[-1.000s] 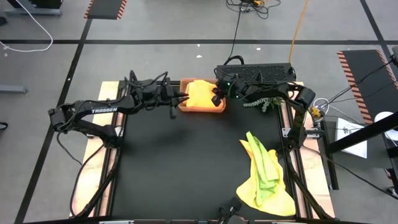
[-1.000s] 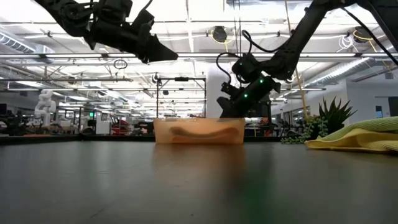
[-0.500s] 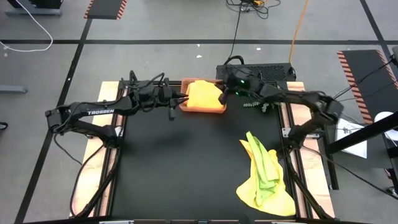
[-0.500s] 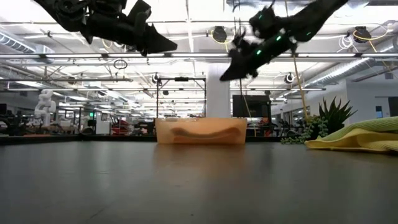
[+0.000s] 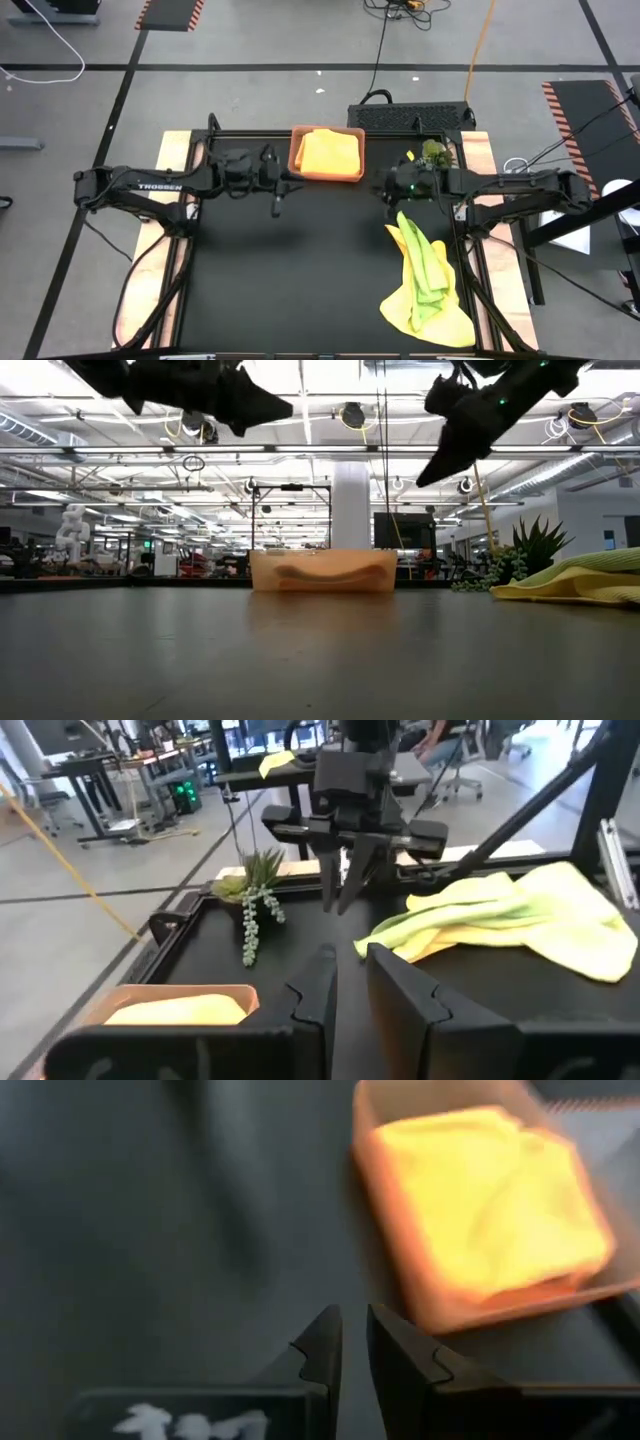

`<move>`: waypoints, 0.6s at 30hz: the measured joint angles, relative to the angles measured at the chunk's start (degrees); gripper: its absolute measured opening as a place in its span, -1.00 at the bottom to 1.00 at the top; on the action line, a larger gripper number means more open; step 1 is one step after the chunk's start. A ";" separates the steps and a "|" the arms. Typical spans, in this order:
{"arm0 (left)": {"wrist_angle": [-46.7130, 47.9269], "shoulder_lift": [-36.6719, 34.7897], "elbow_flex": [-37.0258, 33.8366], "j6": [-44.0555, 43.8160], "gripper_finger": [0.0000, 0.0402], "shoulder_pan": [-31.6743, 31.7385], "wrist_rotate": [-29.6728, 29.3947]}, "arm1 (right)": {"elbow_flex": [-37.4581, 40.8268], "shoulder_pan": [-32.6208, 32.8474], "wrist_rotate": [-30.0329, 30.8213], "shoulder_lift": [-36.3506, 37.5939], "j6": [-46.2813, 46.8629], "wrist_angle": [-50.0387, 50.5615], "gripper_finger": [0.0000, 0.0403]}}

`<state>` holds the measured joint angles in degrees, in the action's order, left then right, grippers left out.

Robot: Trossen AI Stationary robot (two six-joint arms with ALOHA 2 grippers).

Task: Fold microfiber towels
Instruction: Fold the green towel

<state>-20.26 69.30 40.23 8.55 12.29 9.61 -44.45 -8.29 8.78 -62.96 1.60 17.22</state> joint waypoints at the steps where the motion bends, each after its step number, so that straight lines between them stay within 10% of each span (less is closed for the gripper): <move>1: 0.17 0.02 0.00 0.45 -0.69 -1.55 -1.99 | -0.10 1.23 0.05 0.00 2.09 1.26 -0.80; 18: 2.37 3.81 0.02 -0.93 -0.69 -23.18 -18.69 | -0.07 15.29 0.21 -1.33 28.70 21.71 -0.30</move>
<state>-17.90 73.11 40.25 7.62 -10.89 -9.09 -44.51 6.99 8.99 -64.29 30.30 38.93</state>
